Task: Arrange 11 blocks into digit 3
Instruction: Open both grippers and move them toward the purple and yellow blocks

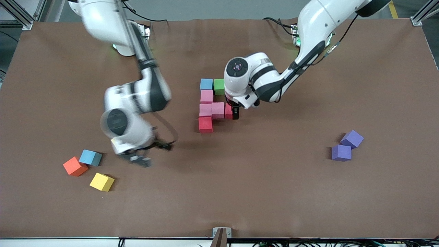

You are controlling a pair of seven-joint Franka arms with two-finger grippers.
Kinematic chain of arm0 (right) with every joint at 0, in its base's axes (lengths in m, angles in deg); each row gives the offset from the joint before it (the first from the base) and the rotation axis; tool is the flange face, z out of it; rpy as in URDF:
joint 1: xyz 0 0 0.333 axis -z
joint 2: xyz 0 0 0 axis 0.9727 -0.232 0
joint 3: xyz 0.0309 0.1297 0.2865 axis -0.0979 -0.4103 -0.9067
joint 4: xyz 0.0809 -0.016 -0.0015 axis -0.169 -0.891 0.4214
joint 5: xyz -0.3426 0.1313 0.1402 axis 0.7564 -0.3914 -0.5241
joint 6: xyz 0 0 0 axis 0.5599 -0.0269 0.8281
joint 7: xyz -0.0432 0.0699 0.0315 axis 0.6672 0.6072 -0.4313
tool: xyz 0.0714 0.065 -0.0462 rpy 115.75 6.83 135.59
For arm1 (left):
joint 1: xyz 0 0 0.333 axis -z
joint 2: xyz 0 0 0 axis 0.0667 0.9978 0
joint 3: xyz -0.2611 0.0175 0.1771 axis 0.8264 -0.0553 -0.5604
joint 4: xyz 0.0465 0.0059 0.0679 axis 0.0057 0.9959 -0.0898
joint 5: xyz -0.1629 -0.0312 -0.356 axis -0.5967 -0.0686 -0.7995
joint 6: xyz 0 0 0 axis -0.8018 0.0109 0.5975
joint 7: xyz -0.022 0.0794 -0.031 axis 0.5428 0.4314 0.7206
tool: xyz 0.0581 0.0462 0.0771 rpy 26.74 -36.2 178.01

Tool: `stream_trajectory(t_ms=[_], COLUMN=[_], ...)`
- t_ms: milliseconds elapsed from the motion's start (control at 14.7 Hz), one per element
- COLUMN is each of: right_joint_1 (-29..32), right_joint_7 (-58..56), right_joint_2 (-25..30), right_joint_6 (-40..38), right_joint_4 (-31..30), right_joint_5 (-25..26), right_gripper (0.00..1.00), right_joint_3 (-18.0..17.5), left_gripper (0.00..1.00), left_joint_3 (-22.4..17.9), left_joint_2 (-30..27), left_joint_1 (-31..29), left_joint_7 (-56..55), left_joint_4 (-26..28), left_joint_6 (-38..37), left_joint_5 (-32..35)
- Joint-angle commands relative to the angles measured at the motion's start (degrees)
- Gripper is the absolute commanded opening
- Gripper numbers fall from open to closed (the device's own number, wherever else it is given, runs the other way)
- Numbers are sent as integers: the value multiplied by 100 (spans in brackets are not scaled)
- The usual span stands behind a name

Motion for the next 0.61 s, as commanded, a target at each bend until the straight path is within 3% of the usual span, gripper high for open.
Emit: stream_trajectory(t_ms=[0, 272, 544], right_joint_1=[264, 668, 880], right_joint_7=[-307, -930, -1328], right_joint_2=[158, 141, 114], right_joint_6=[-31, -31, 4], right_joint_4=[-192, -218, -368], right_joint_5=[-33, -33, -33], right_gripper=[100, 100, 100], right_joint_3=[-81, -81, -73], left_gripper=[100, 100, 100], left_joint_3=[280, 413, 413], left_joint_2=[-255, -264, -282], left_joint_1=[-156, -455, -1043], left_joint_7=[-31, 696, 2136], left_joint_4=[-303, -769, -946], left_joint_6=[-783, -1399, -1814], left_joint_5=[28, 28, 81])
